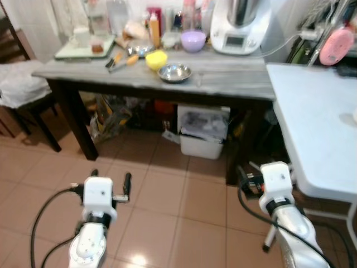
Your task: Setting the table
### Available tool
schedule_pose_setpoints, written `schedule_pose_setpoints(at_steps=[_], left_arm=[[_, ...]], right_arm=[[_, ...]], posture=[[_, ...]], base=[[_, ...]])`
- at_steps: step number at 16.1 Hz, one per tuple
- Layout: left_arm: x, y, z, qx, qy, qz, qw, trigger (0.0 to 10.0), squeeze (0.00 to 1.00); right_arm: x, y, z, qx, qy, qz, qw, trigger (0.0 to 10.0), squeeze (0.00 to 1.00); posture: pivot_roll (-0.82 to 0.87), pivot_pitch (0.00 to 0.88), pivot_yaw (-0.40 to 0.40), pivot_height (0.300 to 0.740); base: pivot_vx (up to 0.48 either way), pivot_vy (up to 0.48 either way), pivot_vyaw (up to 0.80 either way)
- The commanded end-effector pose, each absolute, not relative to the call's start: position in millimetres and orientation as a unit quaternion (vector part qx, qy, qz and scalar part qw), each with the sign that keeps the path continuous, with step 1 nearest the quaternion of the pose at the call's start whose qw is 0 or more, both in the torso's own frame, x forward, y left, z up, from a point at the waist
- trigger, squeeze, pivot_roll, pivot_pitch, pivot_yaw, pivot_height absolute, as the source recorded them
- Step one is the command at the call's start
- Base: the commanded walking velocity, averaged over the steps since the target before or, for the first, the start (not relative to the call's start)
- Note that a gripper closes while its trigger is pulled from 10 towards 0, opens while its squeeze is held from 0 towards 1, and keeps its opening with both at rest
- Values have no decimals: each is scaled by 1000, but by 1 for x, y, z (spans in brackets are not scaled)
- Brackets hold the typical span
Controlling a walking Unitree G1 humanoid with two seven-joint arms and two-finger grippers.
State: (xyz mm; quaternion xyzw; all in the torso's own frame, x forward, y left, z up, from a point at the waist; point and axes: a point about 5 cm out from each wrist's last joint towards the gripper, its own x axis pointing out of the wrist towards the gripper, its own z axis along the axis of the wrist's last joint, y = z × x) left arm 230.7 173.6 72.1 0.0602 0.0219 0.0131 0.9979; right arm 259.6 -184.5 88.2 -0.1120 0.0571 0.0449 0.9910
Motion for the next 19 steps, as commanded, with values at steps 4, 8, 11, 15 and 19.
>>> schedule_pose_setpoints(at_steps=[4,8,11,15,19], left_arm=[[233,171,75,57,16,10,998,10000,0],[235,171,78,55,11,11,998,10000,0],[238,167,85,55,-3,4,998,10000,0],[240,166,85,55,-2,-1,999,10000,0],[241,164,86,54,-4,-3,999,10000,0]], right_arm=[[262,-191,91,-116,53,31,991,10000,0],[265,-188,104,-121,23,34,992,10000,0],[264,-187,114,-128,5,36,991,10000,0],[264,-188,113,-130,4,32,991,10000,0],[262,-188,113,-133,4,28,991,10000,0]], posture=[[-242,0,30,740],[-243,0,30,740],[-249,0,32,740],[-256,0,37,740],[-257,0,37,740]], base=[[0,-480,0],[0,-480,-241],[0,-480,0],[0,-480,0],[0,-480,0]])
